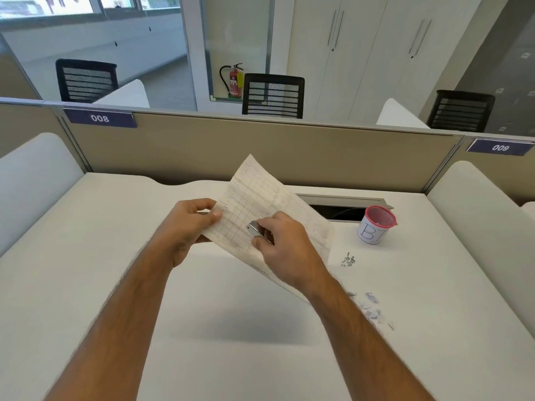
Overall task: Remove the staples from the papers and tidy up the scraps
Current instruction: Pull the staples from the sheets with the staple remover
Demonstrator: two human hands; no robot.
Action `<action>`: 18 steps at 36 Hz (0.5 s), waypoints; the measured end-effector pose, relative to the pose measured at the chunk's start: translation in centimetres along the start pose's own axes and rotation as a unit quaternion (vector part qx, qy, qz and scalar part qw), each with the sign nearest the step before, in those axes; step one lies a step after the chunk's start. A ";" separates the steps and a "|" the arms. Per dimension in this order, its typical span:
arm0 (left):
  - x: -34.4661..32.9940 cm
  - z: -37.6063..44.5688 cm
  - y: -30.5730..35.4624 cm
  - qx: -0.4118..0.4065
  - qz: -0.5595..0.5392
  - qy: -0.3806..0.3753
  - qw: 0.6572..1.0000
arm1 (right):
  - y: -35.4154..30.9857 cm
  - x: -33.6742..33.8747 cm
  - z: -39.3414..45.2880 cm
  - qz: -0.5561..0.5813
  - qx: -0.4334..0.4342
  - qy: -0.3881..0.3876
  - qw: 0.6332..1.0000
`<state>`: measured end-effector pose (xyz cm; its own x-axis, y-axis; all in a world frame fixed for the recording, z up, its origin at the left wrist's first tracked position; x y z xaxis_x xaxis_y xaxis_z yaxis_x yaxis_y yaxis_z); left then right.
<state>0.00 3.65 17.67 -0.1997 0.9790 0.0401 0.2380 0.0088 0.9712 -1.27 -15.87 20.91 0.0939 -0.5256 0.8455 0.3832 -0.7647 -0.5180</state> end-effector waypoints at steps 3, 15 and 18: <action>0.6 -0.1 0.4 -0.032 0.026 -0.003 0.999 | 0.2 0.7 -0.3 0.032 -0.009 0.037 0.999; 0.9 0.2 -1.3 -0.058 0.121 -0.020 0.991 | 0.7 -1.5 -1.2 0.072 -0.018 0.020 0.997; 0.0 0.5 -3.4 -0.039 0.113 -0.017 0.993 | 1.2 -3.5 -1.5 0.074 -0.039 0.010 0.996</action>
<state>-0.28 3.72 14.28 -0.1162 0.9606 0.2525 0.1985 -0.2267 0.9535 -2.52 -15.48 17.15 0.1261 -0.6408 0.7573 0.2937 -0.7051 -0.6455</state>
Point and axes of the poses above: each hand's wrist, its own z-axis towards the middle knuckle, its own x-axis out of the back of the hand, y = z × x, the point moved 5 cm from there along z, towards the middle knuckle, and after that the axes turned 7 degrees about -z, right-handed, at the moved point
